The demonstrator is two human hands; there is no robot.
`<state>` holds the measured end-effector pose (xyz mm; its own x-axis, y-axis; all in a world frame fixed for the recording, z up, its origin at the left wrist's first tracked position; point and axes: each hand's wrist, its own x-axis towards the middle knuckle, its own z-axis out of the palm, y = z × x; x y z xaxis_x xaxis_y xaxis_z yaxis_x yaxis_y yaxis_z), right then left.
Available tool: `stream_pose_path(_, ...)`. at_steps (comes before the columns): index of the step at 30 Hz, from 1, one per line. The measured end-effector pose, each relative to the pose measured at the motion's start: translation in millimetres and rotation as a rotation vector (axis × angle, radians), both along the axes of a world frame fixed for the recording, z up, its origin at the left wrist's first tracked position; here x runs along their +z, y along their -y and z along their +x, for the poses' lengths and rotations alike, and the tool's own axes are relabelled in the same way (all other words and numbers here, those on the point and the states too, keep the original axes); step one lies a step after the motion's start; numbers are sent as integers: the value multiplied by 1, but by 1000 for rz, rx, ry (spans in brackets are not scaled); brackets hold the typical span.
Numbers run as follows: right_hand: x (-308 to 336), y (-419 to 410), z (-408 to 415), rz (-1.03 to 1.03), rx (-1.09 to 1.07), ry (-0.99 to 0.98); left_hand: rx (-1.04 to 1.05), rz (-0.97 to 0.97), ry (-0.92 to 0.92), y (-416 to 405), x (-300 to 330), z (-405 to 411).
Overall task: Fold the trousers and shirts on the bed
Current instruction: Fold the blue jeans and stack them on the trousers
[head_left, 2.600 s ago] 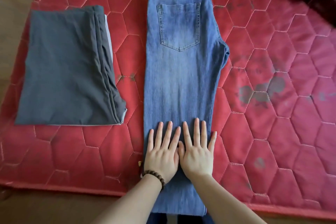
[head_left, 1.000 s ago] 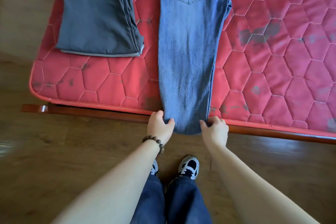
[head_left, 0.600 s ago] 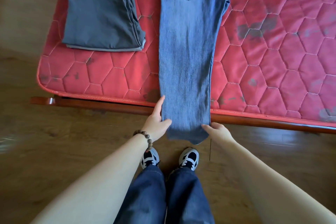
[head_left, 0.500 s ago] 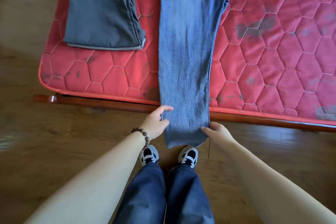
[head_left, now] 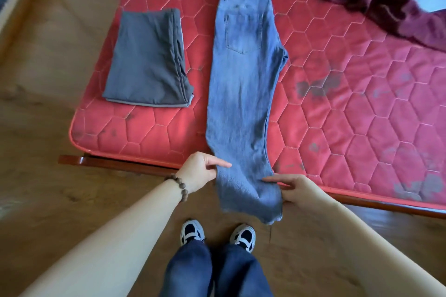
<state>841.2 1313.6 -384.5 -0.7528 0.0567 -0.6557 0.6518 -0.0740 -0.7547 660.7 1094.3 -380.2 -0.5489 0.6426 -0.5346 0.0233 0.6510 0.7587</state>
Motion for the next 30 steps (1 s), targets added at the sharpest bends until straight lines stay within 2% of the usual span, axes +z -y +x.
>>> stream_pose_path(2,8,-13,-18,284,127,-71,-3,18,-38,-11,7,-11)
stream_pose_path(4,13,-24,-38,420,177,-108,15,50,-15,-21,13,-26)
stream_pose_path(7,21,-39,-77,375,138,-68,135,128,160,-34,17,-60)
stream_pose_path(9,30,-47,-107,281,80,-63,283,251,404,-43,16,-88)
stream_pose_path(12,23,-65,-172,143,-236,-50,481,473,760,-63,5,-138)
stream_pose_path(14,-2,-83,-221,145,-455,57,598,502,815,-81,-15,-168)
stream_pose_path(16,-34,-94,-255,179,-504,229,625,303,659,-100,-40,-189)
stream_pose_path(18,-69,-100,-267,261,-408,376,440,5,365,-112,-68,-199)
stream_pose_path(20,-93,-99,-266,369,-309,410,248,-164,138,-117,-94,-202)
stream_pose_path(23,-111,-95,-254,498,-292,393,170,-242,-3,-118,-114,-199)
stream_pose_path(26,-114,-94,-246,517,-299,384,291,-202,-197,-120,-117,-192)
stream_pose_path(28,-116,-95,-245,519,-287,375,371,-168,-180,-123,-117,-188)
stream_pose_path(30,-116,-95,-244,517,-269,376,391,-216,-64,-126,-119,-187)
